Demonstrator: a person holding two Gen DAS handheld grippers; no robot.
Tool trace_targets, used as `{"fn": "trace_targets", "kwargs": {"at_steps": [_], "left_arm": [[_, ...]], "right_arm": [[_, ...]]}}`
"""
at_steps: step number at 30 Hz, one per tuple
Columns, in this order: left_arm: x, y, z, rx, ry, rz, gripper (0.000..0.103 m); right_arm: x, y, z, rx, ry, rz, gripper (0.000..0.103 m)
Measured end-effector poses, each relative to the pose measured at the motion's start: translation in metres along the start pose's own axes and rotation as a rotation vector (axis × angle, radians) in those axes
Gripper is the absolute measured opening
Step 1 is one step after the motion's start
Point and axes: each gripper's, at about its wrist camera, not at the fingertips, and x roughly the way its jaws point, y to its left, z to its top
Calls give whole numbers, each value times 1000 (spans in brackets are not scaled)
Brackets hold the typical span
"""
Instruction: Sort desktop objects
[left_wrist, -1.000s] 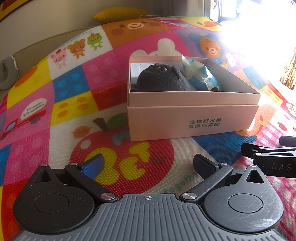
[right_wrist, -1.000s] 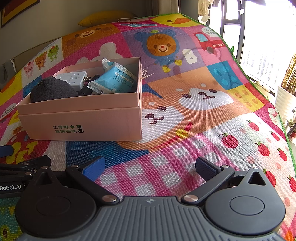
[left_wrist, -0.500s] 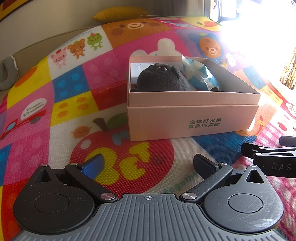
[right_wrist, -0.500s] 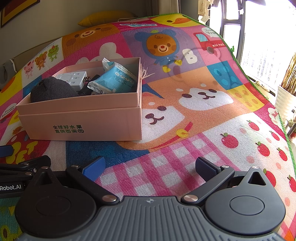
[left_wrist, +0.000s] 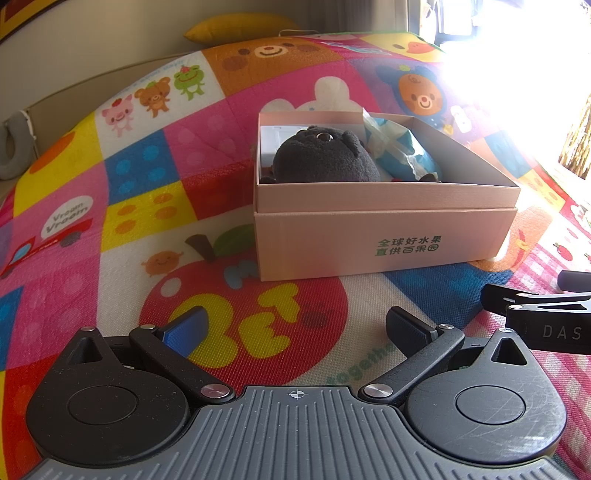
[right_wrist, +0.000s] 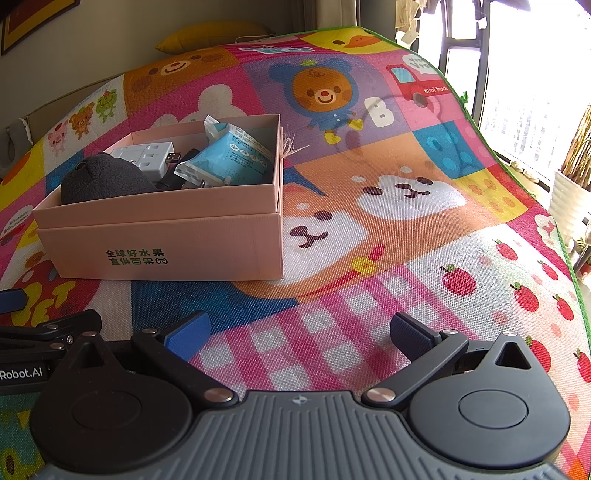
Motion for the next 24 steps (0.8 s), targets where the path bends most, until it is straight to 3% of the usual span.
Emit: {"fn": "trace_targets", "kwargs": {"at_steps": [24], "left_arm": [[1,-1,1,9,1,0,103]], "right_arm": [[0,0,0,0,0,0,103]]}}
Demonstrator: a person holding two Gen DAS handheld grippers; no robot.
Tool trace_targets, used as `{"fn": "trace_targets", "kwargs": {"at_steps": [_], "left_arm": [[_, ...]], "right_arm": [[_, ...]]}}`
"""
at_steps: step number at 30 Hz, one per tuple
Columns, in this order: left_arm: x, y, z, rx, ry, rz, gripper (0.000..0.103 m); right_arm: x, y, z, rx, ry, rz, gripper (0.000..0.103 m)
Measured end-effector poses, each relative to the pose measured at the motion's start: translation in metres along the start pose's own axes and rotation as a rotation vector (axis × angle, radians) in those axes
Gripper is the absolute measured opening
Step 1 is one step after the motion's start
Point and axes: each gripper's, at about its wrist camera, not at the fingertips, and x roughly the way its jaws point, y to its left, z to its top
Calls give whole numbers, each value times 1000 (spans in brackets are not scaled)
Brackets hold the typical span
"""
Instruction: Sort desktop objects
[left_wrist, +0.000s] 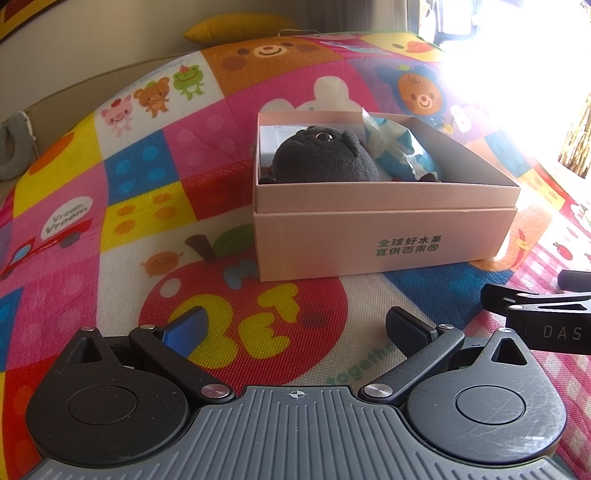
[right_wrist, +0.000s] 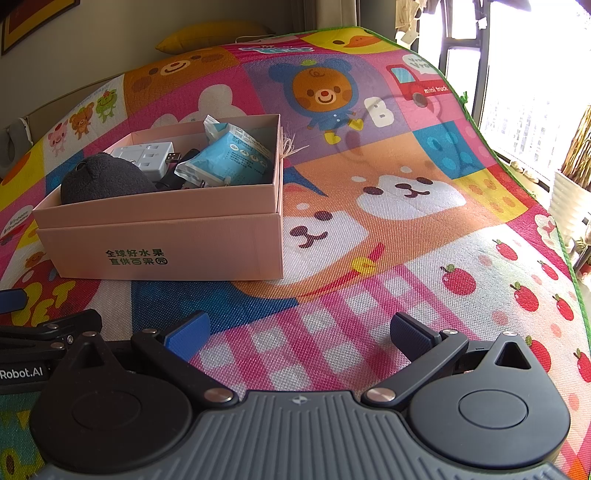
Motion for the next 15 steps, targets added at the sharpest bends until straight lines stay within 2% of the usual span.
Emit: {"fn": "trace_targets", "kwargs": {"at_steps": [6,9,15], "left_arm": [[6,6,9,-9,38,-43,103],[4,1,9,9,59,-15,103],[2,7,8,-28,54,-32,103]], "right_arm": [[0,0,0,0,0,0,103],[0,0,0,0,0,0,103],[0,0,0,0,0,0,103]]}}
